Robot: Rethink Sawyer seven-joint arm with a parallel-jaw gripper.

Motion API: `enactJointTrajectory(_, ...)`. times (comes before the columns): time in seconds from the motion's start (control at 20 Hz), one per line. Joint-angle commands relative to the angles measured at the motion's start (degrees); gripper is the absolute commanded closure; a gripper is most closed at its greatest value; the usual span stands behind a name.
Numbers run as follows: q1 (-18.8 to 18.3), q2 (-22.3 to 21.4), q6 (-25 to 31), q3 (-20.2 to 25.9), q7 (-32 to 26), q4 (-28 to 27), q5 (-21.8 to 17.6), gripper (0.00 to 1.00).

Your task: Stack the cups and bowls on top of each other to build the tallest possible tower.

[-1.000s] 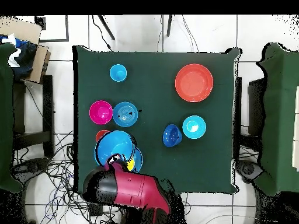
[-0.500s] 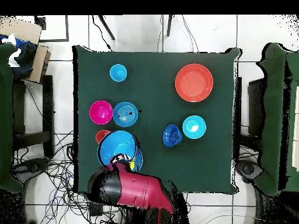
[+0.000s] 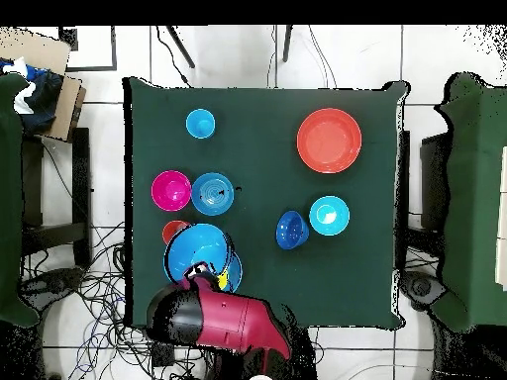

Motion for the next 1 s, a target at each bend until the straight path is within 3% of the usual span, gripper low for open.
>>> enactJointTrajectory(0.05,0.91,3.25,-2.17,4.18,6.81,0.89,1.63,1.00)
enactJointTrajectory(1.0,0.08,4.62,-7.62,4.51,5.58,2.89,-0.56,1.00)
